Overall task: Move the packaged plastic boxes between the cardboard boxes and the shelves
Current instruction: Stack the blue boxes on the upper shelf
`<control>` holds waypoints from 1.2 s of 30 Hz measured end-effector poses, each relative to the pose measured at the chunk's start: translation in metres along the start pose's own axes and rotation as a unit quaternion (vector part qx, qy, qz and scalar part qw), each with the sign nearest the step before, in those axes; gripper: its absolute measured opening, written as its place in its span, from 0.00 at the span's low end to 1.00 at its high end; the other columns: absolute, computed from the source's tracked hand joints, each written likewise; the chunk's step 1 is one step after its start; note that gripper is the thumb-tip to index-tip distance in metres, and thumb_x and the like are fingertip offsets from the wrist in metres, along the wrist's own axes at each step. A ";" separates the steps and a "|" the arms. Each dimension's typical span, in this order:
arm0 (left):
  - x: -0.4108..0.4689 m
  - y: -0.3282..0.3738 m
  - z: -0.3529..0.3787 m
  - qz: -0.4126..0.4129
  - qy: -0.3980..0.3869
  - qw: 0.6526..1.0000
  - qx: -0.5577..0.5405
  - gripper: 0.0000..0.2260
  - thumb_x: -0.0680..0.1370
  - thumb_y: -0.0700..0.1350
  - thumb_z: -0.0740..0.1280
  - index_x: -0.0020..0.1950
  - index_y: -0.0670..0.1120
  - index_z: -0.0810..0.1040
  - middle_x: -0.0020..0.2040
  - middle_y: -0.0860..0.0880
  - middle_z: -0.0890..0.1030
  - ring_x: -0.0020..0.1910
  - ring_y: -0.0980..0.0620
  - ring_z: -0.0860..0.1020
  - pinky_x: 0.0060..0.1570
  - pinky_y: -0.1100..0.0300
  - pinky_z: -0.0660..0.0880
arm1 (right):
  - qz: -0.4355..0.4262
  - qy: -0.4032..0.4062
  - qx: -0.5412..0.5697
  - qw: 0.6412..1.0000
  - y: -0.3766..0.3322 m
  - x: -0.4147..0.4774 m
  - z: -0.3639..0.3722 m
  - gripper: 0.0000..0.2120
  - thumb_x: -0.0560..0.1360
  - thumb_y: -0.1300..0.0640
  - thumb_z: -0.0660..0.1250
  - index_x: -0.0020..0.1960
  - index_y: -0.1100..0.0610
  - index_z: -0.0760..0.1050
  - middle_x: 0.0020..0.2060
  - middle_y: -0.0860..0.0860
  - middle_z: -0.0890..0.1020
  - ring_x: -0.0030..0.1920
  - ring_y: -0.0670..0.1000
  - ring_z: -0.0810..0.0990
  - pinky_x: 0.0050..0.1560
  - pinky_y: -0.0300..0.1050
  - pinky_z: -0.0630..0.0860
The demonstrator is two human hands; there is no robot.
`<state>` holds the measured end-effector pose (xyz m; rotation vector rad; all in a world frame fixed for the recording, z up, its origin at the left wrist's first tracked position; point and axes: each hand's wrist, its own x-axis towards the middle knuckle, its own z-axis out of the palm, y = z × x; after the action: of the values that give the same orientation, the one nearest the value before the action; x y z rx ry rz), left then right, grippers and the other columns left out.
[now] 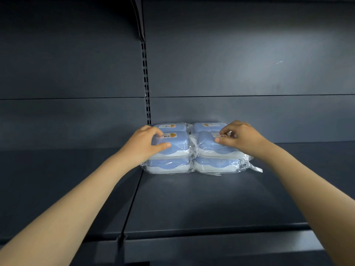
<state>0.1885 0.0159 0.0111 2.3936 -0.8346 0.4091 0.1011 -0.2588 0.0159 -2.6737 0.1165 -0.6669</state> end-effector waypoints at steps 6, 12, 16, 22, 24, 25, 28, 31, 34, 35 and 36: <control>0.007 -0.003 0.007 0.015 -0.006 1.000 0.021 0.15 0.75 0.51 0.69 0.59 0.48 0.74 0.59 0.51 0.73 0.62 0.51 0.70 0.58 0.61 0.66 | -0.008 -0.052 -0.015 0.998 -0.002 0.006 -0.004 0.24 0.68 0.44 0.74 0.60 0.53 0.76 0.54 0.49 0.73 0.57 0.50 0.71 0.60 0.43 0.69; 0.013 0.001 0.012 0.017 -0.016 0.999 0.038 0.16 0.75 0.50 0.70 0.59 0.45 0.74 0.60 0.49 0.73 0.62 0.49 0.70 0.59 0.58 0.67 | -0.028 -0.038 -0.081 0.996 -0.010 0.011 0.003 0.25 0.69 0.43 0.73 0.61 0.55 0.76 0.58 0.53 0.74 0.60 0.54 0.70 0.60 0.46 0.69; 0.013 0.004 0.011 0.006 -0.029 0.998 0.050 0.16 0.75 0.51 0.69 0.58 0.45 0.72 0.61 0.49 0.72 0.62 0.48 0.69 0.57 0.57 0.66 | -0.019 -0.047 -0.105 0.993 -0.014 0.010 0.003 0.26 0.70 0.42 0.72 0.63 0.54 0.75 0.60 0.52 0.73 0.62 0.55 0.69 0.61 0.47 0.68; 0.014 0.017 0.000 0.000 -0.062 0.994 0.093 0.18 0.75 0.50 0.69 0.60 0.44 0.72 0.61 0.46 0.72 0.58 0.48 0.71 0.54 0.57 0.68 | -0.003 -0.095 -0.128 0.987 -0.024 0.009 -0.010 0.28 0.71 0.41 0.69 0.65 0.56 0.73 0.60 0.54 0.74 0.60 0.54 0.72 0.60 0.46 0.70; 0.012 0.024 -0.005 0.005 -0.062 0.993 0.096 0.19 0.75 0.50 0.69 0.63 0.44 0.71 0.62 0.45 0.72 0.61 0.48 0.71 0.56 0.57 0.68 | 0.000 -0.097 -0.128 0.987 -0.029 0.005 -0.018 0.29 0.71 0.41 0.69 0.66 0.56 0.72 0.62 0.54 0.74 0.61 0.54 0.72 0.60 0.45 0.69; 0.009 0.029 -0.007 0.006 -0.058 0.994 0.093 0.20 0.75 0.50 0.69 0.63 0.44 0.71 0.63 0.45 0.73 0.62 0.47 0.71 0.57 0.57 0.68 | -0.002 -0.094 -0.129 0.987 -0.031 0.002 -0.022 0.29 0.72 0.41 0.69 0.66 0.56 0.71 0.62 0.54 0.74 0.62 0.54 0.72 0.61 0.46 0.69; -0.006 0.048 -0.014 0.020 -0.046 0.995 0.085 0.19 0.76 0.49 0.68 0.64 0.44 0.71 0.63 0.46 0.73 0.63 0.48 0.71 0.59 0.58 0.68 | -0.018 -0.083 -0.127 0.988 -0.035 -0.016 -0.032 0.26 0.73 0.44 0.68 0.65 0.57 0.72 0.61 0.53 0.76 0.61 0.54 0.73 0.59 0.45 0.69; -0.036 0.075 -0.019 0.039 -0.038 0.995 0.085 0.17 0.77 0.50 0.66 0.63 0.45 0.72 0.62 0.48 0.74 0.62 0.50 0.72 0.60 0.58 0.68 | -0.043 -0.087 -0.146 0.984 -0.032 -0.049 -0.044 0.23 0.75 0.45 0.66 0.65 0.56 0.72 0.62 0.52 0.76 0.61 0.53 0.73 0.60 0.45 0.70; -0.078 0.106 -0.022 0.057 -0.016 0.996 0.070 0.15 0.77 0.51 0.65 0.61 0.45 0.73 0.59 0.50 0.75 0.59 0.50 0.73 0.60 0.57 0.69 | -0.052 -0.100 -0.158 0.981 -0.023 -0.092 -0.054 0.23 0.76 0.43 0.64 0.67 0.54 0.71 0.63 0.51 0.75 0.61 0.53 0.73 0.61 0.48 0.71; -0.095 0.117 -0.020 0.064 -0.009 0.995 0.076 0.15 0.78 0.50 0.65 0.61 0.45 0.73 0.59 0.50 0.75 0.60 0.50 0.73 0.61 0.55 0.69 | -0.056 -0.103 -0.160 0.980 -0.020 -0.108 -0.057 0.24 0.76 0.43 0.63 0.67 0.54 0.71 0.63 0.51 0.75 0.61 0.53 0.74 0.61 0.48 0.71; -0.113 0.128 -0.017 0.071 -0.007 0.993 0.093 0.15 0.78 0.50 0.65 0.61 0.45 0.73 0.60 0.50 0.75 0.60 0.50 0.73 0.61 0.54 0.69 | -0.063 -0.107 -0.165 0.978 -0.015 -0.124 -0.060 0.24 0.76 0.42 0.63 0.67 0.54 0.71 0.63 0.52 0.75 0.61 0.54 0.74 0.61 0.49 0.71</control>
<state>0.0190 -0.0032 0.0266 2.5181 -1.0155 0.5493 -0.0364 -0.2445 0.0170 -3.0755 -0.0007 -0.4212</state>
